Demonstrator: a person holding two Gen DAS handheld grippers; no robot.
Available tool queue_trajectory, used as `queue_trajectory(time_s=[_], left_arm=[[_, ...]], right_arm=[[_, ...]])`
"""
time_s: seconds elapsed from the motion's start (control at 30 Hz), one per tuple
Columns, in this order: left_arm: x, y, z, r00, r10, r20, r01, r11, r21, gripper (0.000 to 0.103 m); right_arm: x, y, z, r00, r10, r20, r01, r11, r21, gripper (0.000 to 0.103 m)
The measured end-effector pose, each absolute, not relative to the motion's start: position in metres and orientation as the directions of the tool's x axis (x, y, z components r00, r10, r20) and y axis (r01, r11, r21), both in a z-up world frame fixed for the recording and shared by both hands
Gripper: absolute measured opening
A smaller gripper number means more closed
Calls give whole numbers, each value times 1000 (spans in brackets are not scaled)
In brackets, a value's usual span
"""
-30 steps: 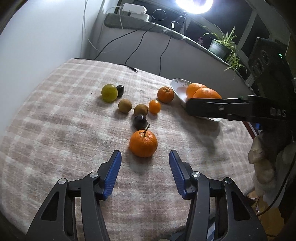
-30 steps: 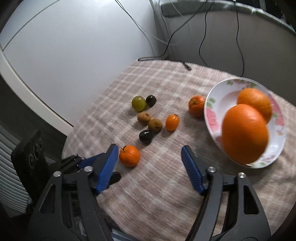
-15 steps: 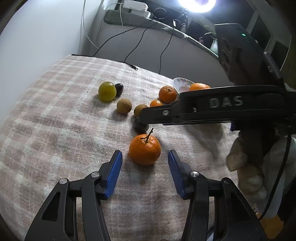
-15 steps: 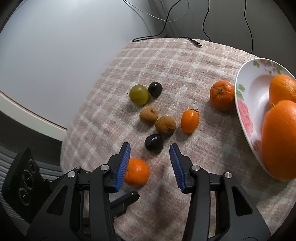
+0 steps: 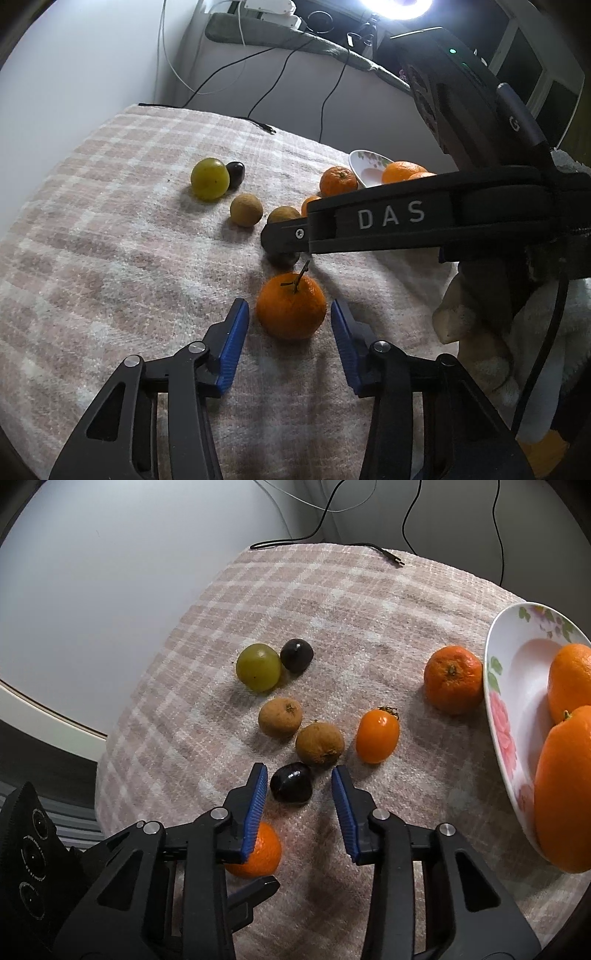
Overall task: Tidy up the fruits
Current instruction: 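Move the left gripper around the small tangerine while the right gripper approaches the dark plum, then close the left gripper on the tangerine while the right gripper closes on the plum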
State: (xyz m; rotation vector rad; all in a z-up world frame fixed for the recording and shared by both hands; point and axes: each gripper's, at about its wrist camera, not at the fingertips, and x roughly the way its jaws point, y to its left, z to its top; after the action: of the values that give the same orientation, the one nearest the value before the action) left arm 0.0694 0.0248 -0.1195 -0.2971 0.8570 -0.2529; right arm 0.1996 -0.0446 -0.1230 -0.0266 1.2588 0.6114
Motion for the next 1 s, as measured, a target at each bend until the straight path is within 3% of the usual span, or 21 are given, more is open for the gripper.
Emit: queue_trajectory(time_s=[0.17,1.0], left_arm=[[72,25,-120,628,-336,-702,101,930,-354,37],[77,16,-95,663,-345,-665,125,926,-356,37]], right_arm=[[198,-40,-125,152,421,-894,-464,829,311,25],[191,-98,-62,261,506,-822,-460,814,355,24]])
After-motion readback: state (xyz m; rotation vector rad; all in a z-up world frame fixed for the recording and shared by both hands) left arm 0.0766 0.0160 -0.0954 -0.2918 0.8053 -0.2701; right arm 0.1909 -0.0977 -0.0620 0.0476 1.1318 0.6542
